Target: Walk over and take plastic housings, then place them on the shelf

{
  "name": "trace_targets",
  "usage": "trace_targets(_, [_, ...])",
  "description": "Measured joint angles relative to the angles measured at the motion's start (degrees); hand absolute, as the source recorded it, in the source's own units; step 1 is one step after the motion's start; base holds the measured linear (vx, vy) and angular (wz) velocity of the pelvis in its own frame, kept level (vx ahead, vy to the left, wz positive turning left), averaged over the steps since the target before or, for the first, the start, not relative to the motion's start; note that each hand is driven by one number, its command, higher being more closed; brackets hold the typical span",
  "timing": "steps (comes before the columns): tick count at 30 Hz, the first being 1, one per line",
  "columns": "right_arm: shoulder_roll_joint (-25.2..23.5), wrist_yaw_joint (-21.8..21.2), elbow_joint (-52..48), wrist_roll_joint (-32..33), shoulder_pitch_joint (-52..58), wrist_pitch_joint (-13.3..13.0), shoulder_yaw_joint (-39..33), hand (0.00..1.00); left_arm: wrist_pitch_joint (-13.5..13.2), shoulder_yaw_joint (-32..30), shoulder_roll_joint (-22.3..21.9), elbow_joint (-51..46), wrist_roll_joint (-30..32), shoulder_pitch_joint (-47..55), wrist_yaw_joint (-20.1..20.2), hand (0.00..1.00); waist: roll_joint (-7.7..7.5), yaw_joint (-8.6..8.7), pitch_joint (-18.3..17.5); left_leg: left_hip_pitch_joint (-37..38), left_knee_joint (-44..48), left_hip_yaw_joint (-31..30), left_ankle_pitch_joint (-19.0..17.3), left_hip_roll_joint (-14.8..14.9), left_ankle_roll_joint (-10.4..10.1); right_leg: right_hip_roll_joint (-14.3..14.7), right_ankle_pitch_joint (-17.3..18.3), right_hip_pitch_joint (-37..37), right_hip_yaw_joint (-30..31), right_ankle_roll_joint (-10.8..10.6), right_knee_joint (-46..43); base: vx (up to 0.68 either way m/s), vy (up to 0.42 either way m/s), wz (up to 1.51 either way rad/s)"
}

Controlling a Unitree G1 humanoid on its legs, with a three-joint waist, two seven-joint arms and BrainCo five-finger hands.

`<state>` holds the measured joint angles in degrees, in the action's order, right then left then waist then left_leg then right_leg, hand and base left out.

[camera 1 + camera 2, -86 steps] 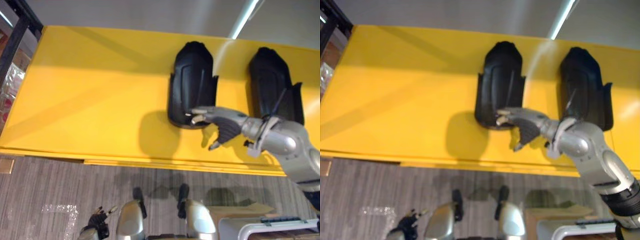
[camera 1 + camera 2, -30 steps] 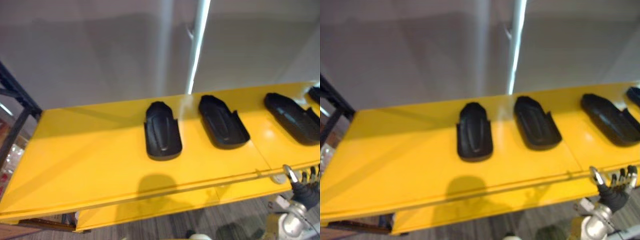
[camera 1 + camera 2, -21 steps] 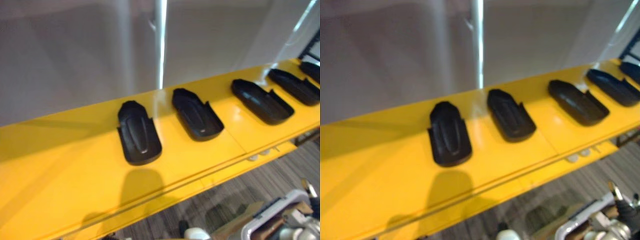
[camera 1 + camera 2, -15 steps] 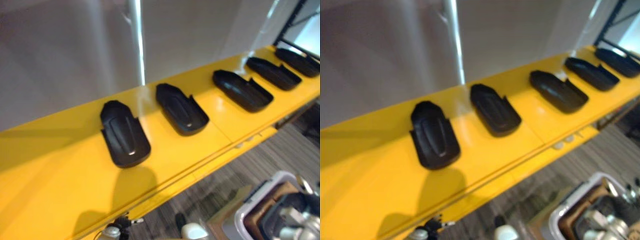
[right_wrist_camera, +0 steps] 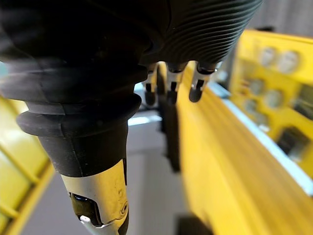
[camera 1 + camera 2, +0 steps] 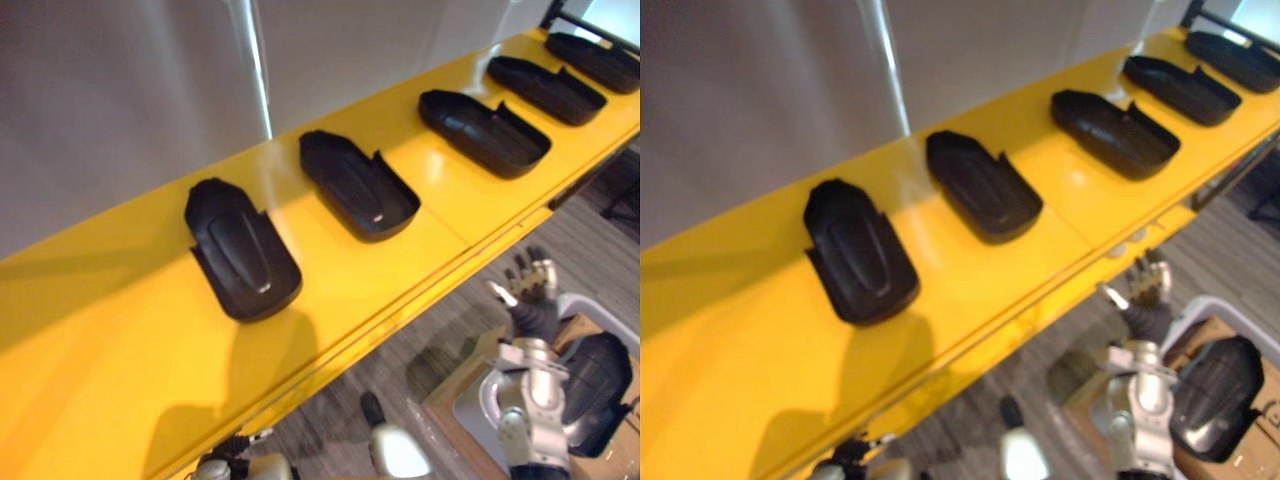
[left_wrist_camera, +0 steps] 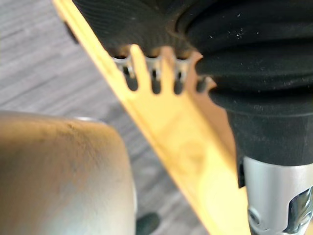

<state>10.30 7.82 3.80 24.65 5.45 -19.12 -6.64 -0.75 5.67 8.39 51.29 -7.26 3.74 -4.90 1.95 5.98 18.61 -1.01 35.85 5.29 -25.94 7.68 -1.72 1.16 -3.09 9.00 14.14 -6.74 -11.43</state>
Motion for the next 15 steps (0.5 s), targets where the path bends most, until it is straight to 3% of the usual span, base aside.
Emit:
trace_targets(2, [-0.8, 0.9, 0.0, -0.9, 0.9, -0.6, 0.5, 0.0, 0.2, 0.0, 0.2, -1.1, 1.1, -0.1, 0.0, 0.0, -0.55, -0.75, 0.4, 0.0, 0.4, 0.5, -1.3, 0.0, -0.2, 0.3, -0.1, 1.0, 0.5, -0.2, -1.0, -0.28, 0.092, -0.5])
trace_targets(3, [-3.0, 1.0, -1.1, -1.2, 3.6, -0.8, 1.7, 0.0, 1.6, -0.7, 0.3, -3.3, 1.8, -0.3, 0.1, 0.0, -2.63, -1.1, 1.6, 0.0, 0.9, 2.9, -3.6, -0.5, 0.9, 0.3, -2.4, 2.6, -0.2, -0.4, -1.6, -0.42, 0.085, -1.03])
trace_targets(4, [-4.0, 0.9, -1.7, -2.6, 4.5, -0.8, 2.9, 0.0, 2.9, -1.7, 0.2, -3.8, 2.4, -1.0, -0.1, 0.0, -2.45, -2.48, 2.7, -0.2, 0.2, 6.6, -3.2, 1.2, 1.8, 0.2, -5.9, 2.9, -1.6, 3.4, 0.8, -0.39, 0.064, -1.26])
trace_targets(5, [-4.0, 0.8, -2.2, -3.6, 5.1, -0.7, 3.5, 0.0, 3.7, -2.2, 0.2, -3.8, 3.3, -1.6, -0.2, 0.0, -2.86, -2.78, 3.1, -0.2, -0.1, 8.3, -2.6, 1.5, 2.4, -0.4, -4.5, 3.5, -5.4, 5.3, -2.5, -0.4, 0.084, -1.26])
trace_targets(7, [-4.0, -0.1, -3.3, -5.9, 6.0, -0.9, 3.4, 0.0, 6.5, -2.1, 1.3, -2.6, 3.7, -2.6, -0.8, 0.0, -3.84, -2.4, 2.9, -0.1, -3.1, 12.9, 0.2, 1.9, 3.6, -4.4, 5.8, 5.0, -17.5, 6.8, -20.5, -0.32, 0.115, -1.04])
trace_targets(9, [-3.9, 0.0, -3.3, -6.9, 5.6, -1.8, 3.7, 0.0, 7.2, -2.1, 2.4, -1.5, 3.8, -2.8, -0.9, 0.0, -4.01, -2.54, 2.8, -0.2, -6.9, 16.0, 3.6, 2.5, 3.9, -7.4, 9.0, 3.1, -21.0, 8.3, -27.2, -0.21, 0.065, -0.96])
trace_targets(10, [-3.9, 0.5, -3.4, -7.5, 5.2, -2.2, 4.8, 0.0, 7.2, -2.2, 3.1, -0.4, 3.9, -2.8, -1.0, 0.0, -4.89, -3.04, 2.2, -0.4, -9.6, 18.4, 5.9, 2.9, 4.0, -9.5, 10.3, 0.8, -22.2, 8.3, -28.4, -0.22, 0.005, -1.17])
trace_targets(11, [-3.9, 1.0, -3.4, -7.6, 4.9, -2.3, 5.9, 0.0, 7.1, -2.2, 4.2, 1.0, 3.9, -2.5, -1.0, 0.0, -4.85, -3.84, 1.9, -0.6, -11.2, 20.6, 7.2, 3.1, 3.8, -11.4, 10.9, -0.9, -22.2, 8.1, -28.4, -0.17, -0.04, -1.03])
trace_targets(12, [-3.9, 1.1, -3.4, -7.6, 4.7, -2.3, 6.3, 0.0, 7.2, -2.2, 4.7, 2.0, 3.9, -2.2, -1.1, 0.0, -5.33, -4.26, 1.6, -0.8, -11.7, 21.6, 7.9, 3.2, 3.7, -12.9, 10.9, -2.3, -22.2, 8.1, -27.9, -0.15, -0.099, -1.17])
trace_targets(13, [-3.5, 1.3, -3.4, -8.7, 3.5, -2.3, 7.2, 0.0, 7.1, -3.1, 5.4, 4.0, 3.5, -0.9, -1.3, 0.0, -6.4, -5.16, 0.9, -1.7, -11.5, 24.0, 8.5, 4.3, 3.3, -16.5, 10.7, -5.9, -22.1, 8.2, -25.5, -0.13, -0.164, -0.99])
trace_targets(14, [-3.5, 1.3, -3.4, -8.9, 3.1, -2.2, 7.4, 0.0, 7.2, -3.4, 5.4, 4.1, 3.4, -0.3, -1.4, 0.0, -6.13, -5.46, 0.6, -2.3, -11.1, 24.9, 8.7, 4.9, 2.9, -17.8, 10.5, -7.1, -22.0, 8.2, -24.0, -0.13, -0.189, -1.04])
trace_targets(15, [-3.4, 1.2, -3.4, -9.6, 2.5, -1.6, 7.4, 0.0, 7.3, -3.4, 5.7, 4.1, 3.4, 0.7, -1.4, 0.0, -6.85, -5.84, -0.2, -3.0, -10.8, 25.7, 9.0, 5.7, 2.4, -19.4, 9.1, -8.5, -21.8, 8.9, -21.1, -0.15, -0.302, -0.96])
